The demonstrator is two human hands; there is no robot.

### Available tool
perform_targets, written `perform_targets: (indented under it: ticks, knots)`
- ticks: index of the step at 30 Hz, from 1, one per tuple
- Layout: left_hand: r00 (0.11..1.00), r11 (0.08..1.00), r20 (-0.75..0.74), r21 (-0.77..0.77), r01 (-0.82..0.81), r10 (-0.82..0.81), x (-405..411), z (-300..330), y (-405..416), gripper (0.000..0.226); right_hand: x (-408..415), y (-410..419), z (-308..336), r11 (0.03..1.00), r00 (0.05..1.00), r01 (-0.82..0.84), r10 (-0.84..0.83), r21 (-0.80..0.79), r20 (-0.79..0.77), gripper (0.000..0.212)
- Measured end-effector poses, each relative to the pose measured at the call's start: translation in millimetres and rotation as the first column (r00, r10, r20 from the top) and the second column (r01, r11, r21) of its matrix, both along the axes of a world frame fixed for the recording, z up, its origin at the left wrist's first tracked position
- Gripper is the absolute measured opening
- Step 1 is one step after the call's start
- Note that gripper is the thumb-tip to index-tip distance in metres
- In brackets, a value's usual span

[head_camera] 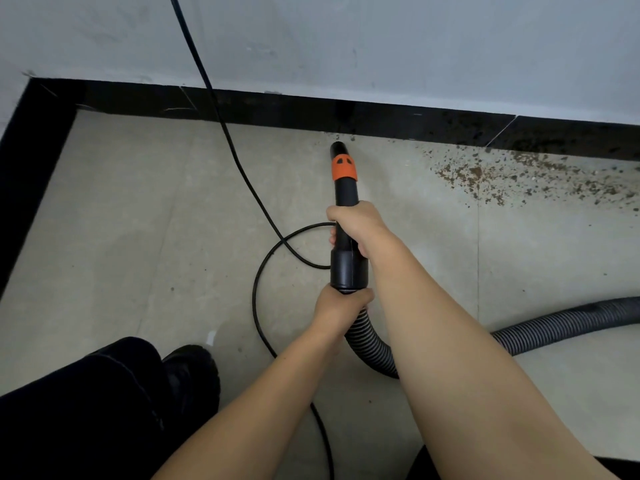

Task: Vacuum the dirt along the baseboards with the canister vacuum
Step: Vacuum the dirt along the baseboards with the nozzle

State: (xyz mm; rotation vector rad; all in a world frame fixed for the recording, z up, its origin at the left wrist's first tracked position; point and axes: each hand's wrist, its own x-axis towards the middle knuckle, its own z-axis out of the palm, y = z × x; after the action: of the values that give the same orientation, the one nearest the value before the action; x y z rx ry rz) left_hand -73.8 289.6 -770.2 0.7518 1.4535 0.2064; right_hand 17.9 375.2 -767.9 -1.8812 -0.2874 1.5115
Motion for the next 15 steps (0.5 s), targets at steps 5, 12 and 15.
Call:
perform_targets:
  ticks: [5, 12, 15]
  knots:
    - [0.999, 0.999, 0.001, 0.013, 0.037, -0.037, -9.0, 0.6, 11.7, 0.020, -4.1, 5.8, 3.3, 0.999, 0.999, 0.038, -0.038, 0.019, -0.017, 0.016]
    - [0.968, 0.968, 0.016, 0.035, 0.249, -0.250, 15.5, 1.9, 12.6, 0.014, 33.4, -15.9, 0.0, 0.963, 0.963, 0.268, -0.268, 0.006, 0.022, 0.009]
    - [0.958, 0.958, 0.027, 0.039, 0.285, -0.286, 31.2, 2.1, 13.4, 0.014, 51.4, -18.0, 0.9, 0.956, 0.955, 0.295, -0.294, 0.002, 0.038, 0.009]
